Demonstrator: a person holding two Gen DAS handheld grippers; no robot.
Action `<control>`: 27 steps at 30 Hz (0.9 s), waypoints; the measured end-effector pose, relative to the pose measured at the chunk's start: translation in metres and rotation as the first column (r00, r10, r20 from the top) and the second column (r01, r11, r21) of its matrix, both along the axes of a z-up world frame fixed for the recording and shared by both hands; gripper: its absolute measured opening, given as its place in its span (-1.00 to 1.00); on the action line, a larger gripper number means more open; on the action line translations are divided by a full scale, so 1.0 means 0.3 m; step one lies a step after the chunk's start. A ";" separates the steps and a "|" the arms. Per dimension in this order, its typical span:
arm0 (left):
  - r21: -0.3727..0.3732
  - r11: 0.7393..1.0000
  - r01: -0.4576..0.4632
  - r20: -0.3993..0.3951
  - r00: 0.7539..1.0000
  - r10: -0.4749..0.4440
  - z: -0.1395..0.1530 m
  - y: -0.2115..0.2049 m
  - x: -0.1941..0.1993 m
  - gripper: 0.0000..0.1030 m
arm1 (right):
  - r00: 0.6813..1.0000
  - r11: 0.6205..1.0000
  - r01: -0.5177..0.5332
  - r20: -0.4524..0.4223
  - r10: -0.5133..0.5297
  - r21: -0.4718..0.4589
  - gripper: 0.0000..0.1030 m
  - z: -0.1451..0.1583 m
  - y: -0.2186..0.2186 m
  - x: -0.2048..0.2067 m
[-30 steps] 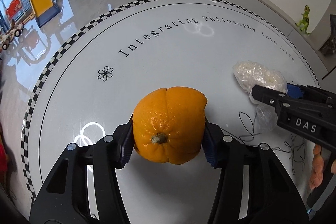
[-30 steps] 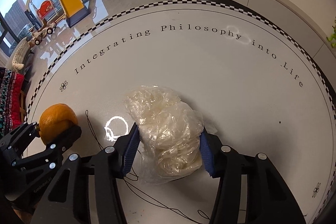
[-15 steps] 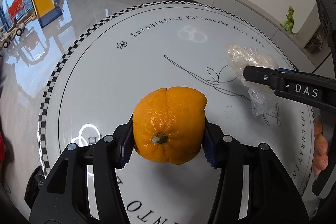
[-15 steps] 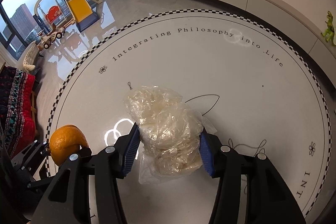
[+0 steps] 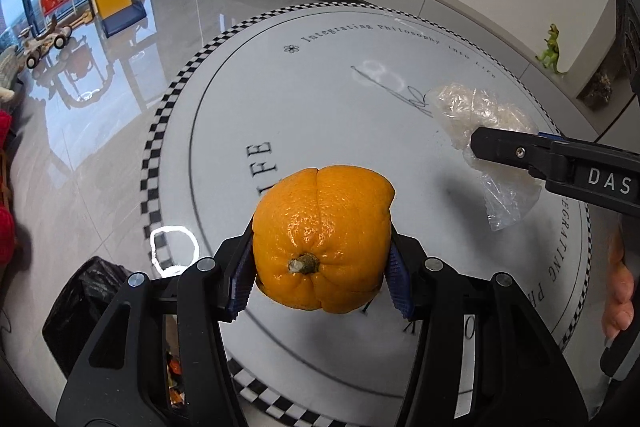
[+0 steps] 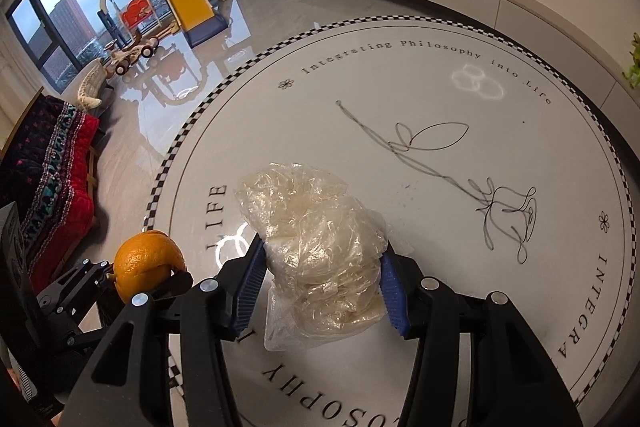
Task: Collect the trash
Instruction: 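Carry orange and plastic bag over the black bin and open both tools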
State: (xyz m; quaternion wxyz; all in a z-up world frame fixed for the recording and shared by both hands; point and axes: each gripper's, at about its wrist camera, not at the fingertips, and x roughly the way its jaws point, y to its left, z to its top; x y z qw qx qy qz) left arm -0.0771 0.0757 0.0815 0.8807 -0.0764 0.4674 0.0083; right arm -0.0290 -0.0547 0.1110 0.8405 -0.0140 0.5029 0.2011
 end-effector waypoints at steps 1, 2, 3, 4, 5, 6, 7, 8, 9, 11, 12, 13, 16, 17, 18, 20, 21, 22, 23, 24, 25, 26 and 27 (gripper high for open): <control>0.003 1.000 -0.012 0.002 1.000 0.012 -0.002 0.013 -0.033 0.04 | 1.000 1.000 -0.014 0.001 0.014 0.002 0.05 0.001 0.019 -0.028; 0.009 1.000 -0.023 0.004 1.000 0.023 -0.004 0.026 -0.070 0.04 | 1.000 1.000 -0.028 0.001 0.028 0.005 0.05 0.000 0.038 -0.055; 0.015 0.999 -0.035 0.006 0.999 0.035 -0.006 0.039 -0.104 0.04 | 0.999 0.999 -0.045 0.001 0.045 0.009 0.06 -0.001 0.062 -0.087; 0.021 0.999 -0.048 0.007 0.999 0.048 -0.010 0.056 -0.139 0.05 | 0.998 0.998 -0.062 0.001 0.062 0.013 0.06 -0.003 0.086 -0.118; 0.025 0.998 -0.064 0.009 0.998 0.064 -0.014 0.073 -0.175 0.05 | 0.997 0.997 -0.079 0.002 0.079 0.017 0.06 -0.005 0.109 -0.148; 0.024 0.997 -0.078 0.010 0.997 0.077 -0.018 0.091 -0.207 0.05 | 0.995 0.995 -0.100 0.002 0.100 0.022 0.06 -0.006 0.138 -0.181; 0.023 0.995 -0.094 0.011 0.996 0.094 -0.025 0.112 -0.243 0.05 | 0.993 0.992 -0.122 0.004 0.122 0.026 0.06 -0.008 0.167 -0.213; 0.024 0.994 -0.108 0.011 0.994 0.108 -0.032 0.132 -0.277 0.05 | 0.989 0.989 -0.145 0.007 0.145 0.028 0.06 -0.008 0.200 -0.247; 0.029 0.992 -0.123 0.010 0.992 0.122 -0.039 0.152 -0.309 0.05 | 0.986 0.986 -0.167 0.011 0.166 0.029 0.06 -0.008 0.228 -0.281; 0.040 0.987 -0.155 0.012 0.988 0.155 -0.050 0.197 -0.373 0.05 | 0.977 0.977 -0.212 0.020 0.212 0.032 0.06 -0.013 0.287 -0.344; 0.042 0.984 -0.174 0.011 0.985 0.174 -0.055 0.220 -0.401 0.05 | 0.971 0.971 -0.238 0.020 0.237 0.037 0.06 -0.017 0.323 -0.375; 0.044 0.980 -0.192 0.010 0.981 0.192 -0.062 0.243 -0.430 0.05 | 0.966 0.965 -0.258 0.018 0.258 0.040 0.06 -0.021 0.350 -0.403; 0.065 0.966 -0.249 0.004 0.968 0.250 -0.087 0.318 -0.516 0.05 | 0.945 0.945 -0.326 0.011 0.326 0.039 0.06 -0.038 0.456 -0.481; 0.074 0.960 -0.271 0.001 0.962 0.272 -0.097 0.346 -0.546 0.05 | 0.936 0.936 -0.351 0.006 0.351 0.039 0.06 -0.045 0.498 -0.505; 0.076 0.953 -0.293 -0.001 0.956 0.294 -0.105 0.374 -0.573 0.05 | 0.929 0.928 -0.371 0.001 0.371 0.040 0.06 -0.050 0.530 -0.532; 0.070 0.938 -0.339 -0.008 0.940 0.341 -0.124 0.434 -0.630 0.05 | 0.912 0.911 -0.410 -0.008 0.411 0.039 0.06 -0.067 0.602 -0.577; 0.073 0.929 -0.364 -0.012 0.931 0.365 -0.135 0.465 -0.659 0.05 | 0.902 0.902 -0.431 -0.015 0.432 0.037 0.06 -0.078 0.640 -0.600; 0.078 0.918 -0.389 -0.018 0.920 0.392 -0.148 0.496 -0.688 0.05 | 0.892 0.892 -0.450 -0.022 0.451 0.034 0.06 -0.089 0.670 -0.625; 0.081 0.907 -0.414 -0.023 0.909 0.417 -0.159 0.522 -0.718 0.05 | 0.883 0.883 -0.468 -0.029 0.469 0.031 0.06 -0.102 0.701 -0.646; 0.083 0.895 -0.438 -0.029 0.897 0.442 -0.172 0.551 -0.748 0.05 | 0.873 0.874 -0.486 -0.037 0.486 0.027 0.06 -0.116 0.735 -0.666; 0.085 0.883 -0.462 -0.036 0.884 0.466 -0.187 0.580 -0.781 0.05 | 0.864 0.865 -0.502 -0.046 0.502 0.023 0.07 -0.129 0.768 -0.683; 0.086 0.871 -0.484 -0.043 0.871 0.489 -0.198 0.606 -0.810 0.05 | 0.854 0.855 -0.517 -0.054 0.518 0.019 0.07 -0.142 0.800 -0.699; 0.086 0.857 -0.508 -0.051 0.857 0.513 -0.213 0.635 -0.840 0.05 | 0.845 0.847 -0.532 -0.063 0.532 0.012 0.07 -0.157 0.834 -0.717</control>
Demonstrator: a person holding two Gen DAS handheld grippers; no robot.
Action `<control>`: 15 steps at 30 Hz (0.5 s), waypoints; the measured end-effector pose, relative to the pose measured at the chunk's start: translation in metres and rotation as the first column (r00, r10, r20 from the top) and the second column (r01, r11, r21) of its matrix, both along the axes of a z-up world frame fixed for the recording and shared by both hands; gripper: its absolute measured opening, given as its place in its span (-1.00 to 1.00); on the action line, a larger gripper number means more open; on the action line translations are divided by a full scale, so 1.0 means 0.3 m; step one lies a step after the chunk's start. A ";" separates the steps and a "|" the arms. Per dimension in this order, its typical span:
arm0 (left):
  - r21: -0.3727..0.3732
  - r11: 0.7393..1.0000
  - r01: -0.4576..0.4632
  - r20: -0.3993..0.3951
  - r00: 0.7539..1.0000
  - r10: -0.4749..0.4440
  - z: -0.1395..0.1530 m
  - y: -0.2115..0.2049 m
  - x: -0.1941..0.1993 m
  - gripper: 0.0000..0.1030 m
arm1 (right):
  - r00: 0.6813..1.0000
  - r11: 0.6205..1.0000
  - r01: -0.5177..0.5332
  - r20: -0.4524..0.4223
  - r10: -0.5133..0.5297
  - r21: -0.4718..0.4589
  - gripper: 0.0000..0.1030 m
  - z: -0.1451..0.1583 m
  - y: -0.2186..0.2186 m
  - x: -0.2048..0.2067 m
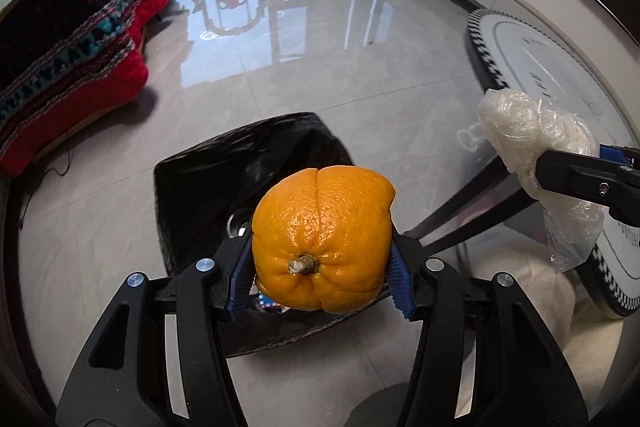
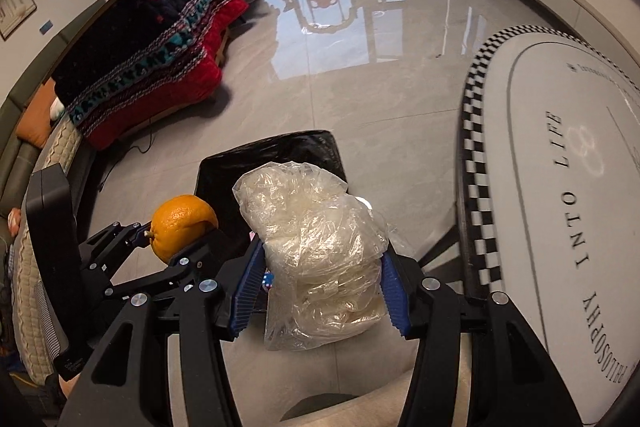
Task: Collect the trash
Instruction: 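Carry orange and plastic bag over the black bin and open both tools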
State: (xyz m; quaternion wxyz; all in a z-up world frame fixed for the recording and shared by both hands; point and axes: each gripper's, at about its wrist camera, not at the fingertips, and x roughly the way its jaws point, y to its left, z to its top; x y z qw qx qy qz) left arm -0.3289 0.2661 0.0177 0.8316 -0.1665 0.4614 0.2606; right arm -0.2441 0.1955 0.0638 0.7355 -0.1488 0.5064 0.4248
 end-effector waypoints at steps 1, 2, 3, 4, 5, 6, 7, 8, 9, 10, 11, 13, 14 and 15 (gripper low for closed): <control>-0.003 1.000 -0.024 -0.006 1.000 0.024 -0.012 0.026 -0.028 0.05 | 1.000 1.000 -0.014 -0.004 0.014 -0.009 0.07 -0.015 0.027 -0.016; -0.008 0.999 -0.052 -0.015 0.999 0.052 -0.026 0.054 -0.056 0.05 | 1.000 0.999 -0.027 -0.010 0.027 -0.017 0.07 -0.030 0.054 -0.029; -0.012 0.997 -0.076 -0.022 0.997 0.075 -0.037 0.077 -0.082 0.05 | 0.999 0.999 -0.039 -0.017 0.038 -0.028 0.07 -0.047 0.085 -0.039; -0.018 0.995 -0.098 -0.028 0.995 0.097 -0.050 0.103 -0.106 0.05 | 0.999 0.998 -0.047 -0.024 0.046 -0.036 0.07 -0.063 0.110 -0.045; -0.023 0.993 -0.120 -0.032 0.992 0.119 -0.060 0.124 -0.131 0.08 | 0.998 0.998 -0.054 -0.030 0.052 -0.044 0.07 -0.078 0.138 -0.052; -0.026 0.990 -0.136 -0.033 0.990 0.135 -0.066 0.145 -0.157 0.08 | 0.998 0.997 -0.055 -0.032 0.054 -0.052 0.11 -0.093 0.168 -0.057; -0.027 0.989 -0.148 -0.042 0.988 0.146 -0.074 0.161 -0.172 0.28 | 0.998 0.997 -0.058 -0.036 0.055 -0.059 0.29 -0.108 0.196 -0.059; -0.017 0.987 -0.162 -0.057 0.985 0.161 -0.080 0.175 -0.182 0.91 | 0.998 0.996 -0.060 -0.041 0.057 -0.070 0.40 -0.120 0.217 -0.060; 0.013 0.983 -0.184 -0.057 0.981 0.184 -0.076 0.184 -0.194 0.88 | 0.997 0.995 -0.059 -0.049 0.055 -0.075 0.50 -0.132 0.238 -0.060; 0.031 0.980 -0.199 -0.056 0.978 0.200 -0.072 0.187 -0.212 0.88 | 0.997 0.995 -0.054 -0.058 0.050 -0.078 0.51 -0.140 0.252 -0.059; 0.030 0.977 -0.210 -0.051 0.976 0.211 -0.069 0.193 -0.219 0.88 | 0.997 0.996 -0.052 -0.066 0.047 -0.078 0.51 -0.143 0.258 -0.059; 0.003 0.973 -0.229 -0.032 0.973 0.229 -0.069 0.214 -0.230 0.88 | 0.996 0.996 -0.057 -0.070 0.052 -0.072 0.51 -0.138 0.257 -0.064; -0.010 0.972 -0.233 -0.025 0.972 0.233 -0.070 0.222 -0.232 0.88 | 0.996 0.996 -0.059 -0.066 0.055 -0.071 0.51 -0.134 0.255 -0.065; -0.017 0.972 -0.234 -0.023 0.972 0.233 -0.070 0.228 -0.232 0.88 | 0.997 0.996 -0.060 -0.060 0.056 -0.066 0.51 -0.127 0.250 -0.067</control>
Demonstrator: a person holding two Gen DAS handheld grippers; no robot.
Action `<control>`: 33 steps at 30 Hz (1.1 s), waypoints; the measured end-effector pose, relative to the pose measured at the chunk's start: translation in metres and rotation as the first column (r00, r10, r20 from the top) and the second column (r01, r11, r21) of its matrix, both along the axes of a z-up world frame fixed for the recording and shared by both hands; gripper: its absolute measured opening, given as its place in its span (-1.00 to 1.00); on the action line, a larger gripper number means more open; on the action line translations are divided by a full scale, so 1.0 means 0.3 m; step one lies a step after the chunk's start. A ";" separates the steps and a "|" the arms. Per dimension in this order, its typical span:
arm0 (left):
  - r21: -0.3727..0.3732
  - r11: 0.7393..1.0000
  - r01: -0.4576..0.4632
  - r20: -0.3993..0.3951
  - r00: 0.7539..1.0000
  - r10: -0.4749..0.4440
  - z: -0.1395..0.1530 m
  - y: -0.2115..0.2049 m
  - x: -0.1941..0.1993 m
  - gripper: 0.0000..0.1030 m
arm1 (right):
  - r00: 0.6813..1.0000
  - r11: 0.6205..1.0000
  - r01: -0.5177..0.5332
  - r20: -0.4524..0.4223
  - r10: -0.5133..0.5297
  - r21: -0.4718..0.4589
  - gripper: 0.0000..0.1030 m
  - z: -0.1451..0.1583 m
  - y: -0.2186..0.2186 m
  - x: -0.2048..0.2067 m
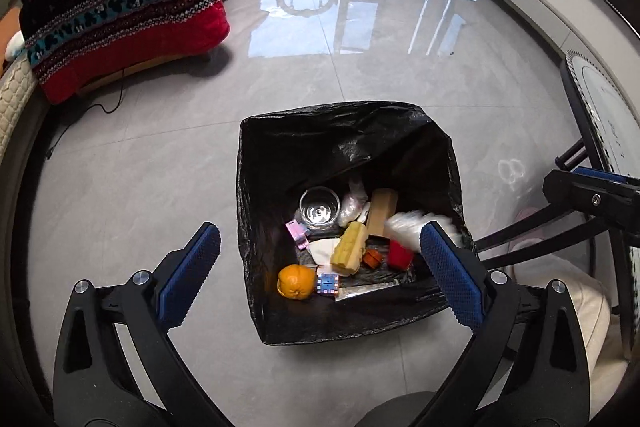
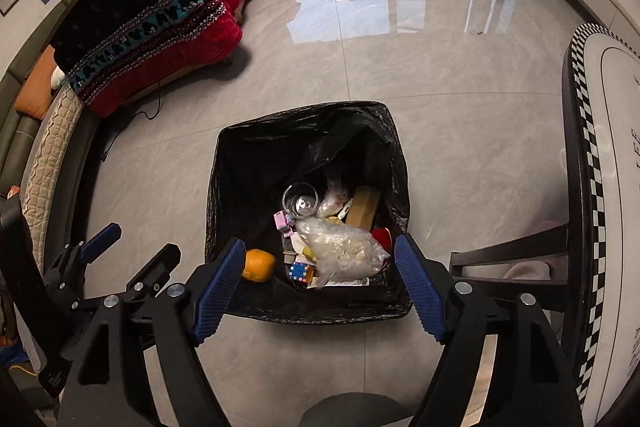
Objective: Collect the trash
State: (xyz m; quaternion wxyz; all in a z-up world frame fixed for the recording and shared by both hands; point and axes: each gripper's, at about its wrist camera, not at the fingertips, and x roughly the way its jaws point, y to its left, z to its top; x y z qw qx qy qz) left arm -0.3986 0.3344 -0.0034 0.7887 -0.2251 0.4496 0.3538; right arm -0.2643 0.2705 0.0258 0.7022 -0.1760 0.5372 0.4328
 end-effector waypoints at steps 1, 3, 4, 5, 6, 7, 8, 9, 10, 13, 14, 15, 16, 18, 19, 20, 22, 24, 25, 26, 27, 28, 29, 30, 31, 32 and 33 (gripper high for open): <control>-0.001 1.000 -0.004 0.000 1.000 0.004 -0.001 0.003 0.004 0.88 | 1.000 1.000 -0.001 0.005 0.001 0.005 0.51 0.006 -0.005 -0.001; -0.003 1.000 -0.003 0.002 1.000 0.003 -0.006 0.000 -0.001 0.88 | 1.000 1.000 -0.001 0.013 0.000 0.014 0.51 0.017 -0.018 -0.001; -0.005 1.000 0.000 0.005 1.000 0.000 -0.005 -0.001 -0.002 0.88 | 1.000 1.000 0.000 0.014 0.000 0.019 0.51 0.020 -0.020 -0.001; -0.008 1.000 0.003 0.007 1.000 -0.002 -0.005 -0.003 0.001 0.88 | 1.000 1.000 0.001 0.014 -0.001 0.025 0.51 0.025 -0.029 0.000; -0.012 1.000 0.006 0.010 1.000 -0.006 -0.003 -0.008 0.005 0.88 | 1.000 1.000 0.002 0.013 -0.003 0.031 0.51 0.029 -0.037 0.002; -0.015 1.000 0.011 0.015 1.000 -0.010 0.001 -0.014 0.011 0.88 | 1.000 0.999 0.004 0.013 -0.004 0.037 0.51 0.033 -0.042 0.005; -0.017 1.000 0.017 0.020 1.000 -0.017 0.007 -0.022 0.013 0.88 | 1.000 0.999 0.005 0.014 -0.006 0.042 0.51 0.040 -0.047 0.007; -0.017 1.000 0.026 0.021 0.999 -0.026 0.012 -0.032 0.020 0.88 | 1.000 0.999 0.008 0.015 -0.009 0.047 0.51 0.047 -0.054 0.010; -0.014 0.999 0.033 0.022 0.999 -0.033 0.016 -0.039 0.028 0.88 | 1.000 0.999 0.010 0.017 -0.011 0.053 0.51 0.053 -0.061 0.012; -0.002 0.998 0.065 0.027 0.998 -0.065 0.045 -0.071 0.064 0.88 | 0.999 0.997 0.017 0.026 -0.019 0.069 0.51 0.079 -0.092 0.024; 0.004 0.997 0.075 0.029 0.997 -0.075 0.055 -0.083 0.080 0.88 | 0.999 0.997 0.018 0.027 -0.020 0.075 0.51 0.089 -0.104 0.029; 0.010 0.996 0.087 0.032 0.996 -0.088 0.068 -0.097 0.098 0.88 | 0.999 0.996 0.023 0.032 -0.025 0.082 0.51 0.100 -0.120 0.036; 0.013 0.995 0.100 0.036 0.994 -0.101 0.079 -0.109 0.116 0.88 | 0.999 0.996 0.030 0.040 -0.034 0.087 0.51 0.112 -0.137 0.046; 0.017 0.991 0.132 0.044 0.990 -0.132 0.102 -0.137 0.160 0.88 | 0.997 0.994 0.047 0.057 -0.053 0.097 0.56 0.134 -0.174 0.072; 0.018 0.988 0.151 0.045 0.987 -0.151 0.113 -0.155 0.185 0.88 | 0.996 0.993 0.058 0.065 -0.065 0.105 0.60 0.145 -0.197 0.087; 0.019 0.985 0.170 0.047 0.984 -0.171 0.122 -0.173 0.211 0.88 | 0.994 0.991 0.072 0.075 -0.081 0.112 0.61 0.156 -0.223 0.105; 0.025 0.977 0.210 0.049 0.976 -0.212 0.137 -0.213 0.265 0.88 | 0.989 0.987 0.103 0.093 -0.115 0.122 0.63 0.174 -0.274 0.143; 0.030 0.968 0.250 0.046 0.967 -0.251 0.149 -0.256 0.324 0.88 | 0.983 0.982 0.137 0.103 -0.151 0.128 0.66 0.186 -0.330 0.186; 0.030 0.963 0.268 0.049 0.962 -0.270 0.155 -0.278 0.353 0.88 | 0.980 0.979 0.156 0.108 -0.170 0.129 0.68 0.190 -0.360 0.210; 0.028 0.956 0.290 0.053 0.955 -0.292 0.161 -0.302 0.384 0.88 | 0.975 0.976 0.177 0.113 -0.192 0.130 0.68 0.195 -0.392 0.235; 0.027 0.950 0.312 0.057 0.948 -0.313 0.167 -0.325 0.415 0.88 | 0.970 0.972 0.196 0.118 -0.212 0.131 0.68 0.198 -0.422 0.256; 0.027 0.942 0.335 0.061 0.940 -0.336 0.174 -0.352 0.448 0.88 | 0.965 0.968 0.215 0.123 -0.231 0.130 0.70 0.200 -0.452 0.278; 0.029 0.934 0.355 0.062 0.932 -0.356 0.180 -0.379 0.478 0.88 | 0.960 0.963 0.234 0.126 -0.250 0.130 0.70 0.202 -0.483 0.301; 0.030 0.927 0.374 0.062 0.925 -0.375 0.185 -0.404 0.506 0.88 | 0.954 0.958 0.255 0.129 -0.272 0.130 0.71 0.203 -0.518 0.326; 0.031 0.918 0.395 0.061 0.916 -0.396 0.192 -0.429 0.536 0.88 | 0.947 0.953 0.276 0.133 -0.292 0.128 0.71 0.204 -0.550 0.349; 0.033 0.909 0.416 0.062 0.906 -0.418 0.197 -0.457 0.565 0.88 | 0.941 0.947 0.294 0.137 -0.310 0.127 0.71 0.204 -0.581 0.369; 0.035 0.899 0.436 0.063 0.897 -0.438 0.202 -0.483 0.591 0.88 | 0.933 0.941 0.315 0.141 -0.332 0.126 0.71 0.205 -0.618 0.392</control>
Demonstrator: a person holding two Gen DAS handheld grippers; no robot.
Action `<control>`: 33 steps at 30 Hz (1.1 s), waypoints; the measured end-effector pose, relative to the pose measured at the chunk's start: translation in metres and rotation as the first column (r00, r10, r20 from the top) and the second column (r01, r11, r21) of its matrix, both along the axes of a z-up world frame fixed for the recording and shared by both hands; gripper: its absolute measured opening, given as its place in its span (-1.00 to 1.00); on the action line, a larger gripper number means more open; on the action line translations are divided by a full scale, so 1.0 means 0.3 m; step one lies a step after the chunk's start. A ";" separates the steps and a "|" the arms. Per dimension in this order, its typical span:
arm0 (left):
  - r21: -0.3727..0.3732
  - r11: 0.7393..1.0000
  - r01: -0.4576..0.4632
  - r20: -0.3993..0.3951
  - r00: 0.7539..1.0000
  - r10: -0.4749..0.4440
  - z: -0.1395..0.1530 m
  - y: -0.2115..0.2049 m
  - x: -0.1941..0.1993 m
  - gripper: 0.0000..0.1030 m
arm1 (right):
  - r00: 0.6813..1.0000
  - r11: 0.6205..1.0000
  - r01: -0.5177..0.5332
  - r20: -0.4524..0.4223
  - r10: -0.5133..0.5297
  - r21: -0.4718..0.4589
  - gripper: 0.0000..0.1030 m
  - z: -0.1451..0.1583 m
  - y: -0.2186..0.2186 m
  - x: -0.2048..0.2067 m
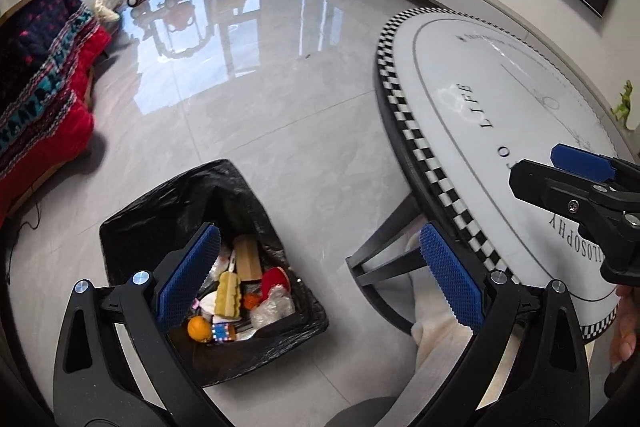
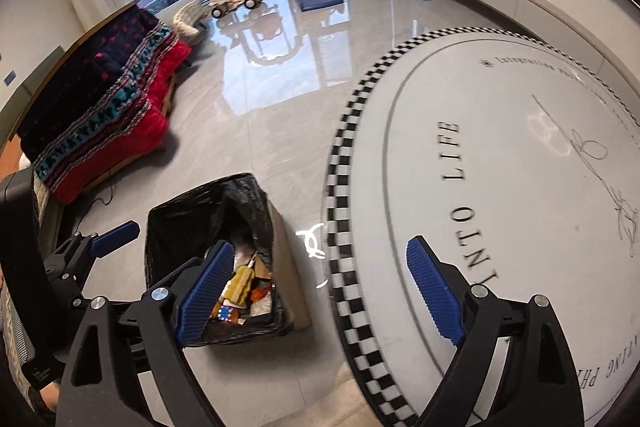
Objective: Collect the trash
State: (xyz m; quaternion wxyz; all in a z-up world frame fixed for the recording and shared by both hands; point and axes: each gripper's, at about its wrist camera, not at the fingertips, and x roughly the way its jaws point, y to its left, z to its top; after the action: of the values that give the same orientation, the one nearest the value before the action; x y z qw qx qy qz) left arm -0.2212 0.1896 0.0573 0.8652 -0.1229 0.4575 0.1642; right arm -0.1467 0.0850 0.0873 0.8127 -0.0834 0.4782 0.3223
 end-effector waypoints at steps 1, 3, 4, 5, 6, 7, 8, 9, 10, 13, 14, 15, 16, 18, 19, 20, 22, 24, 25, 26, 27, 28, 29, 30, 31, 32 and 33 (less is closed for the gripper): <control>0.000 1.000 0.026 0.002 1.000 -0.026 0.005 -0.030 0.029 0.88 | 1.000 1.000 0.020 0.001 -0.020 -0.002 0.71 0.000 -0.030 0.020; 0.005 0.998 0.067 0.003 0.998 -0.067 0.013 -0.083 0.081 0.88 | 0.998 0.998 0.065 0.000 -0.065 -0.002 0.71 -0.002 -0.098 0.059; 0.008 0.996 0.091 0.002 0.996 -0.091 0.016 -0.113 0.108 0.88 | 0.996 0.996 0.086 -0.001 -0.086 -0.002 0.71 -0.002 -0.131 0.076; 0.012 0.994 0.110 -0.001 0.994 -0.110 0.019 -0.136 0.131 0.88 | 0.994 0.994 0.109 0.000 -0.109 -0.003 0.71 -0.002 -0.164 0.094; 0.019 0.991 0.129 -0.004 0.992 -0.129 0.023 -0.162 0.157 0.88 | 0.991 0.991 0.131 0.000 -0.131 -0.004 0.72 -0.003 -0.196 0.108; 0.028 0.988 0.151 -0.007 0.988 -0.151 0.024 -0.192 0.182 0.88 | 0.988 0.988 0.152 0.000 -0.152 -0.003 0.72 -0.006 -0.229 0.122; 0.034 0.985 0.169 -0.011 0.986 -0.169 0.027 -0.221 0.210 0.88 | 0.985 0.985 0.173 -0.001 -0.173 -0.003 0.72 -0.008 -0.264 0.138; 0.035 0.982 0.187 -0.012 0.982 -0.186 0.027 -0.246 0.231 0.88 | 0.982 0.982 0.190 0.000 -0.190 -0.003 0.72 -0.013 -0.296 0.150; 0.031 0.978 0.205 -0.010 0.979 -0.205 0.028 -0.271 0.253 0.88 | 0.978 0.978 0.210 0.001 -0.210 -0.005 0.72 -0.017 -0.329 0.164; 0.029 0.965 0.260 -0.014 0.966 -0.260 0.028 -0.349 0.321 0.88 | 0.964 0.964 0.266 -0.004 -0.266 -0.005 0.72 -0.028 -0.424 0.203; 0.030 0.960 0.277 -0.015 0.961 -0.276 0.027 -0.376 0.345 0.88 | 0.959 0.959 0.284 -0.005 -0.284 -0.006 0.72 -0.032 -0.455 0.215; 0.030 0.956 0.292 -0.016 0.956 -0.292 0.026 -0.403 0.368 0.88 | 0.952 0.952 0.306 -0.002 -0.306 -0.008 0.72 -0.038 -0.489 0.228; 0.028 0.951 0.307 -0.016 0.952 -0.307 0.023 -0.434 0.398 0.88 | 0.945 0.945 0.327 0.004 -0.327 -0.012 0.72 -0.042 -0.518 0.240; 0.024 0.941 0.337 -0.014 0.942 -0.337 0.016 -0.486 0.446 0.88 | 0.930 0.929 0.368 0.016 -0.368 -0.018 0.72 -0.057 -0.583 0.264; 0.024 0.936 0.352 -0.014 0.936 -0.351 0.012 -0.512 0.469 0.88 | 0.923 0.923 0.385 0.020 -0.385 -0.021 0.72 -0.065 -0.612 0.274; 0.025 0.930 0.366 -0.014 0.931 -0.366 0.004 -0.537 0.492 0.88 | 0.916 0.915 0.402 0.020 -0.402 -0.025 0.72 -0.075 -0.640 0.284; 0.029 0.922 0.387 -0.017 0.922 -0.386 -0.015 -0.585 0.532 0.88 | 0.899 0.898 0.438 0.018 -0.438 -0.029 0.72 -0.102 -0.706 0.306; 0.020 0.913 0.407 -0.019 0.913 -0.406 -0.038 -0.627 0.572 0.88 | 0.882 0.881 0.472 0.022 -0.472 -0.037 0.72 -0.131 -0.763 0.323; 0.017 0.910 0.413 -0.020 0.911 -0.413 -0.047 -0.642 0.585 0.88 | 0.875 0.874 0.484 0.029 -0.484 -0.042 0.72 -0.144 -0.786 0.325; 0.018 0.909 0.417 -0.025 0.909 -0.417 -0.062 -0.657 0.602 0.88 | 0.869 0.867 0.495 0.039 -0.493 -0.051 0.72 -0.157 -0.806 0.329; 0.020 0.908 0.419 -0.031 0.908 -0.418 -0.076 -0.670 0.617 0.88 | 0.863 0.861 0.505 0.052 -0.502 -0.062 0.72 -0.171 -0.830 0.335; 0.018 0.907 0.420 -0.035 0.907 -0.419 -0.090 -0.673 0.633 0.88 | 0.859 0.857 0.511 0.060 -0.508 -0.070 0.72 -0.186 -0.851 0.345; 0.014 0.909 0.417 -0.038 0.908 -0.416 -0.103 -0.675 0.649 0.88 | 0.856 0.853 0.516 0.063 -0.513 -0.076 0.72 -0.199 -0.867 0.357; 0.010 0.910 0.414 -0.041 0.910 -0.413 -0.115 -0.677 0.659 0.88 | 0.855 0.851 0.519 0.062 -0.516 -0.079 0.72 -0.212 -0.882 0.360; 0.006 0.912 0.411 -0.044 0.911 -0.410 -0.125 -0.677 0.664 0.88 | 0.853 0.850 0.521 0.060 -0.518 -0.079 0.72 -0.223 -0.895 0.363; 0.003 0.914 0.406 -0.048 0.913 -0.406 -0.136 -0.676 0.670 0.88 | 0.851 0.847 0.525 0.061 -0.521 -0.080 0.72 -0.233 -0.902 0.366; 0.002 0.916 0.401 -0.053 0.915 -0.401 -0.145 -0.674 0.675 0.88 | 0.849 0.845 0.528 0.064 -0.524 -0.080 0.72 -0.241 -0.911 0.367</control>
State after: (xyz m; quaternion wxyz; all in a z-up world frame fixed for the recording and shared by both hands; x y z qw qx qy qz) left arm -0.0186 -0.0126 0.0138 0.8692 -0.0165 0.4940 -0.0104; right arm -0.0365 -0.1883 0.0149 0.8743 0.0061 0.4813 0.0627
